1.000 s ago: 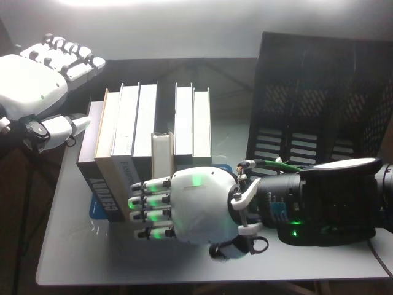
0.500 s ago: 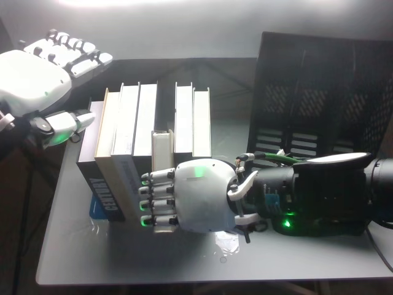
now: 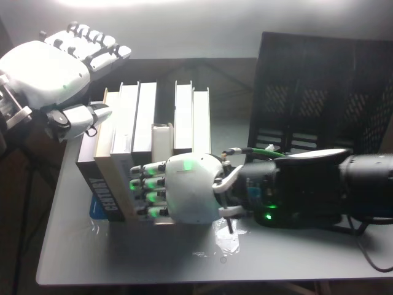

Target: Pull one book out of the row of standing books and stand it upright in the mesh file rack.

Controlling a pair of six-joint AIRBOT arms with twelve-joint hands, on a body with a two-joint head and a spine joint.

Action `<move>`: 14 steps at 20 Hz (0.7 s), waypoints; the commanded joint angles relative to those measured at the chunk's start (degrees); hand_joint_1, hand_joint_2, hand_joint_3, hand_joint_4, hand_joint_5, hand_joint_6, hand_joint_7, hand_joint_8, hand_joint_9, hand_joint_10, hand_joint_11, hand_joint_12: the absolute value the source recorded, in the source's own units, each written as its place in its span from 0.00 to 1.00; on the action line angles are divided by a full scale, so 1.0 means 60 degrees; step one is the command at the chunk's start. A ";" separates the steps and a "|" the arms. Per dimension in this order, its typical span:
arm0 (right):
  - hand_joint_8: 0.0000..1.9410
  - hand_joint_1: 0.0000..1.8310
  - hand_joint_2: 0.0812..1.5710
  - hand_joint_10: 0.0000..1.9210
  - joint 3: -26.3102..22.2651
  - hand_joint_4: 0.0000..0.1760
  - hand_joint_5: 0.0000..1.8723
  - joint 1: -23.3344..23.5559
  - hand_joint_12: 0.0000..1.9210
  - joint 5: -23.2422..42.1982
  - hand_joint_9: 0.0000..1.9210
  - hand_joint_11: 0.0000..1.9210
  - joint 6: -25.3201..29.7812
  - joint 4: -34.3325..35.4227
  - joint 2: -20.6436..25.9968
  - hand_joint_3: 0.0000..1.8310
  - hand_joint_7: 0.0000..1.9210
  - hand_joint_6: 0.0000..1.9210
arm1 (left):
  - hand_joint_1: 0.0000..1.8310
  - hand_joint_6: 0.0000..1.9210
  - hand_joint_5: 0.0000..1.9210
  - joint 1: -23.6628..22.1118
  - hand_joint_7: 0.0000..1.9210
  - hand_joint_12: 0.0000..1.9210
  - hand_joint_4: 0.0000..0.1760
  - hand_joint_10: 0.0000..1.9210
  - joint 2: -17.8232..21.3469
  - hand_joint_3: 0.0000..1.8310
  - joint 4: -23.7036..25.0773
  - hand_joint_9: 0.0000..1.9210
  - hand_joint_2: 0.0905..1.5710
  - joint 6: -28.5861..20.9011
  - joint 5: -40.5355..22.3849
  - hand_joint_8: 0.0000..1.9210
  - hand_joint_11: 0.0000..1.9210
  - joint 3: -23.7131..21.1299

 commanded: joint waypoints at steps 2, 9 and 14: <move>0.02 0.68 0.69 0.01 0.0251 0.00 0.15 0.0031 0.00 -0.0231 0.03 0.00 -0.0179 -0.0119 0.0048 0.00 0.09 0.04 | 0.13 0.00 0.00 -0.0239 0.00 0.00 0.37 0.00 -0.0062 0.00 0.0232 0.00 0.91 -0.0037 -0.0939 0.00 0.00 0.0153; 0.06 0.82 0.65 0.51 0.0646 0.00 0.32 -0.0179 0.80 -0.0282 0.42 0.13 -0.0178 -0.0019 0.0052 0.02 0.35 0.09 | 0.39 0.01 0.03 -0.1285 0.06 0.92 0.00 0.71 -0.0800 0.00 0.1759 0.00 0.82 -0.0747 -0.0106 0.45 0.08 0.0805; 1.00 0.72 0.73 1.00 0.1019 0.97 0.72 -0.0250 1.00 -0.0620 0.78 0.81 -0.0178 -0.0243 -0.0106 0.03 0.74 0.93 | 0.16 0.01 0.05 -0.1269 0.01 0.82 0.00 0.31 -0.0714 0.00 0.1792 0.00 0.88 -0.0763 -0.0142 0.22 0.00 0.0774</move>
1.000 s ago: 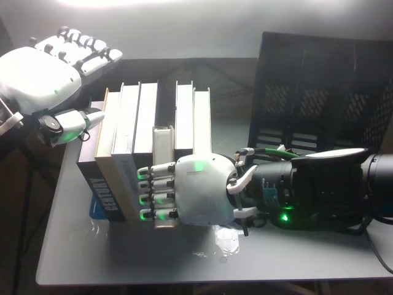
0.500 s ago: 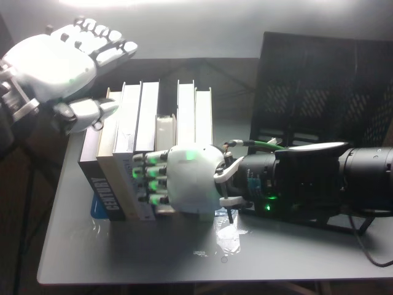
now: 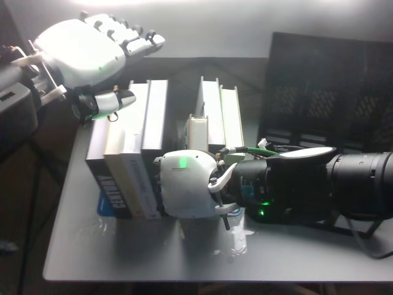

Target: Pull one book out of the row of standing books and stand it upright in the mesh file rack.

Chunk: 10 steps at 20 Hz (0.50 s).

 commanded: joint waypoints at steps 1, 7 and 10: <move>1.00 0.65 0.50 1.00 0.0075 0.00 0.56 -0.0114 1.00 -0.0896 0.78 0.80 0.0098 0.0162 0.0324 0.36 0.75 0.71 | 0.16 0.01 0.05 -0.0058 0.04 0.92 0.00 0.39 0.0070 0.00 0.0022 0.00 0.89 0.0009 -0.1149 0.21 0.00 0.0036; 0.42 0.76 0.64 0.65 -0.0317 0.00 0.53 -0.0078 0.88 -0.0869 0.49 0.42 0.0098 -0.0125 0.0613 0.06 0.59 0.45 | 0.36 0.00 0.01 0.0032 0.01 0.30 0.00 0.06 0.0082 0.00 0.0021 0.00 0.86 -0.0022 -0.1164 0.03 0.00 0.0021; 0.50 0.74 0.72 0.75 -0.0653 0.00 0.45 -0.0053 0.96 -0.0700 0.40 0.30 0.0098 -0.0048 0.0908 0.01 0.51 0.62 | 0.27 0.00 0.01 0.0083 0.00 0.00 0.00 0.00 0.0117 0.00 0.0021 0.00 0.85 -0.0145 -0.1210 0.00 0.00 0.0009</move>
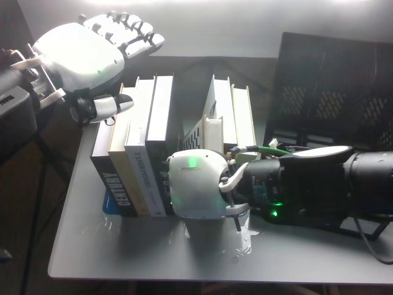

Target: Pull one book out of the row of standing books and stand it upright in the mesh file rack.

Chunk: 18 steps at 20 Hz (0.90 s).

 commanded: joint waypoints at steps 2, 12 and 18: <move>0.48 0.75 0.71 0.73 -0.0143 0.00 0.48 -0.0056 0.93 -0.0328 0.40 0.30 -0.0025 0.0306 0.0540 0.00 0.52 0.59 | 0.21 0.00 0.02 0.0017 0.00 0.27 0.09 0.00 0.0128 0.00 -0.0059 0.00 0.86 -0.0026 -0.1179 0.00 0.00 0.0014; 0.45 0.76 0.68 0.65 -0.1231 0.00 0.50 0.0401 0.86 0.0730 0.50 0.40 0.2761 -0.1526 0.1915 0.00 0.54 0.48 | 0.26 0.00 0.03 0.0103 0.00 0.34 0.55 0.00 0.0173 0.00 -0.0090 0.00 0.86 -0.0121 -0.1181 0.00 0.00 -0.0008; 0.53 0.75 0.71 0.71 -0.1521 0.00 0.45 0.1002 0.88 0.1541 0.47 0.37 0.5451 -0.3409 0.2749 0.01 0.48 0.58 | 0.25 0.00 0.03 0.0138 0.00 0.25 0.48 0.00 0.0192 0.00 -0.0120 0.00 0.87 -0.0152 -0.1185 0.00 0.00 -0.0017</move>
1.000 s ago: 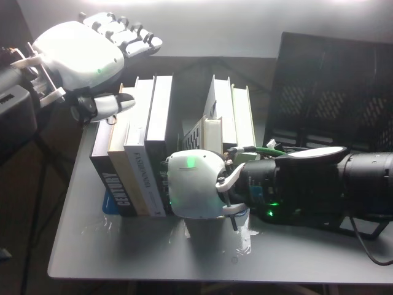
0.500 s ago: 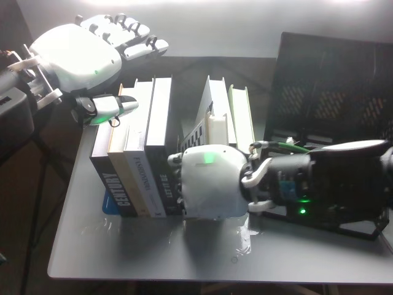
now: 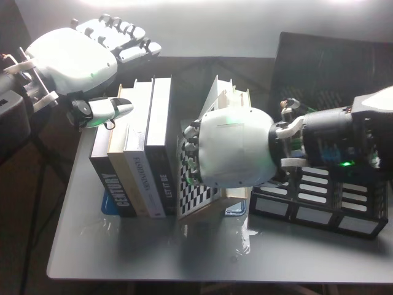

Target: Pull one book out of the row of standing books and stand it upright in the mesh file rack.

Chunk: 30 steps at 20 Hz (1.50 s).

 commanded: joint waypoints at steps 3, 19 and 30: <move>0.63 0.74 0.76 0.78 -0.0157 0.00 0.37 0.0232 0.91 -0.0412 0.41 0.32 0.0120 0.0008 0.0541 0.00 0.43 0.67 | 0.20 0.00 0.01 -0.0057 0.00 0.14 0.44 0.00 0.0082 0.00 -0.0047 0.00 0.90 -0.0003 -0.1099 0.00 0.00 -0.0001; 0.69 0.72 0.77 0.81 -0.0645 0.00 0.39 0.1657 0.94 0.0387 0.42 0.38 0.2840 -0.1550 0.1824 0.00 0.39 0.65 | 0.16 0.00 0.01 -0.0007 0.00 0.00 0.15 0.00 -0.0008 0.01 -0.0097 0.00 0.92 0.0000 -0.1033 0.00 0.00 0.0003; 0.71 0.73 0.78 0.85 -0.0776 0.00 0.39 0.4171 1.00 0.0559 0.34 0.22 0.7087 -0.6177 0.2667 0.00 0.39 0.69 | 0.13 0.00 0.01 -0.0089 0.00 0.34 0.14 0.00 -0.0041 0.00 -0.0027 0.00 0.92 0.0001 -0.1013 0.00 0.00 -0.0008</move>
